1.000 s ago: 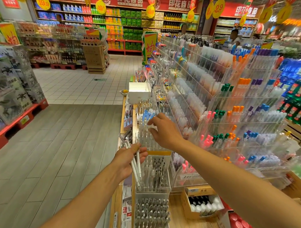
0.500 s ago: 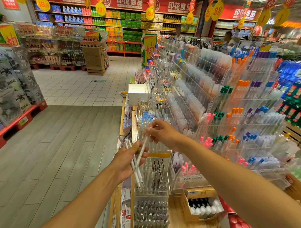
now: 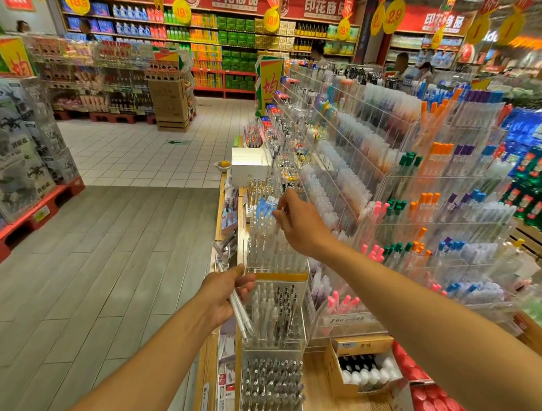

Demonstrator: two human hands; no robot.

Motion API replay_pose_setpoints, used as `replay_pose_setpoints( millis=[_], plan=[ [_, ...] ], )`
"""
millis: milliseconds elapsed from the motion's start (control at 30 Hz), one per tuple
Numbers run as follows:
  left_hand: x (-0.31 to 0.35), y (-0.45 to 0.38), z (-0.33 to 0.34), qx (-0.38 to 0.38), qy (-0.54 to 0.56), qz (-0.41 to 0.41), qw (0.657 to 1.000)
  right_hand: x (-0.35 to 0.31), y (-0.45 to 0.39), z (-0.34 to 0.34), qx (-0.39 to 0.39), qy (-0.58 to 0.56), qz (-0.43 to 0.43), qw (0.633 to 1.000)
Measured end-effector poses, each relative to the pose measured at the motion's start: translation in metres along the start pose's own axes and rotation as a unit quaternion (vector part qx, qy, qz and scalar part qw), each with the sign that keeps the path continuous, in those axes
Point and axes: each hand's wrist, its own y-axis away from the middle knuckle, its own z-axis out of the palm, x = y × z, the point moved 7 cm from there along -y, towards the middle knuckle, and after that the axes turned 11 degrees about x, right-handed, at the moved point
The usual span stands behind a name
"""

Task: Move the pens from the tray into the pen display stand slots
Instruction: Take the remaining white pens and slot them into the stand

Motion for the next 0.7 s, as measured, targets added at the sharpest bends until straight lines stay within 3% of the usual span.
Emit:
replay_pose_setpoints(
  millis=[700],
  plan=[
    [0.012,0.013,0.005,-0.066,-0.029,0.030,0.997,-0.002,-0.002,0.039,-0.104,0.217,-0.066,0.968]
  ],
)
